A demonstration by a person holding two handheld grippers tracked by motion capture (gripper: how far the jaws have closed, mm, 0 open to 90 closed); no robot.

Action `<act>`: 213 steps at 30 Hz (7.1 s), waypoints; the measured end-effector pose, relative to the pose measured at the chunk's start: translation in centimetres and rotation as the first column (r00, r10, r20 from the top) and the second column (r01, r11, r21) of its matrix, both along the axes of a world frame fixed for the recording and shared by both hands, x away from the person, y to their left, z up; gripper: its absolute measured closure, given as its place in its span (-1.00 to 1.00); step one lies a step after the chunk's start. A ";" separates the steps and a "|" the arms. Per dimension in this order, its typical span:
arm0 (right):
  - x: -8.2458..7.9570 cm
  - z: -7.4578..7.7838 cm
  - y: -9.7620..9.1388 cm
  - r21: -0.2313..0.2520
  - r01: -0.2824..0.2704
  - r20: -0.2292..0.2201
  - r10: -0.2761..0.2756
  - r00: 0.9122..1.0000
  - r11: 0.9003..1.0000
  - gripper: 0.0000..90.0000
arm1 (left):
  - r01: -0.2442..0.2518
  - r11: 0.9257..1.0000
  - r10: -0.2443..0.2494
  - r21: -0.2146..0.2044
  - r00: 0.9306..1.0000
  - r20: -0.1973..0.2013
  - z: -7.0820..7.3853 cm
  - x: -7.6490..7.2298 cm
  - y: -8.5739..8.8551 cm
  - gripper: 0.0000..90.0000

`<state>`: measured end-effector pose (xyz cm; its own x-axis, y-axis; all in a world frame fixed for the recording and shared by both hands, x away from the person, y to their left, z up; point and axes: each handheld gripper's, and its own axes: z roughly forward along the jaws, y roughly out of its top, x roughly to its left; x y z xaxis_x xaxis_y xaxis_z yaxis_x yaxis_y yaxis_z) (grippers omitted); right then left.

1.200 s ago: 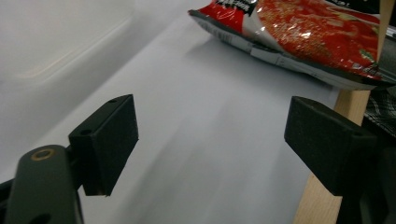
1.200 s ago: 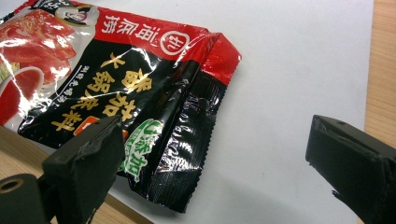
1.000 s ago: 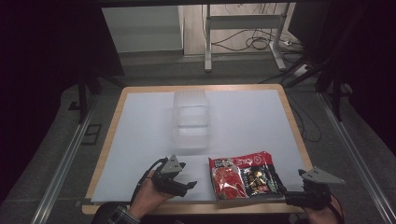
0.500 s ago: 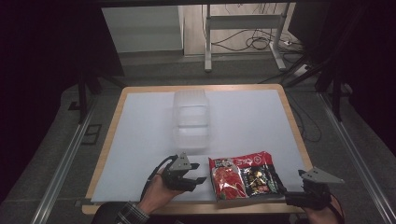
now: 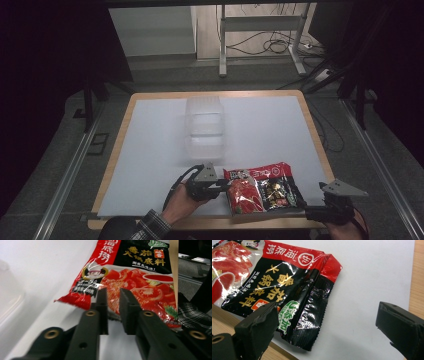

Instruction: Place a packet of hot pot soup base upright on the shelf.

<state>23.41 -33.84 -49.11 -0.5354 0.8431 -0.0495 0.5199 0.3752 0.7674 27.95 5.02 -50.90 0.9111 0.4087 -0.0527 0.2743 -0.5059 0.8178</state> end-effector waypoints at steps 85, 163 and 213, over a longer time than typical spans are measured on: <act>0.6 3.9 7.4 0.265 -0.176 -0.068 0.200 0.977 0.948 -0.72 | 0.069 0.996 -0.067 0.055 0.997 -0.046 -2.7 -0.1 0.0 1.00; 10.3 12.0 8.1 0.375 -0.147 0.058 0.135 0.989 0.915 0.67 | -0.147 0.987 0.143 0.071 0.988 0.060 -1.3 -5.3 5.1 -0.96; 22.2 15.2 13.9 0.409 -0.171 0.119 0.134 0.984 0.896 0.67 | -0.187 0.978 0.185 0.092 0.982 0.039 -2.0 -5.0 6.2 -1.00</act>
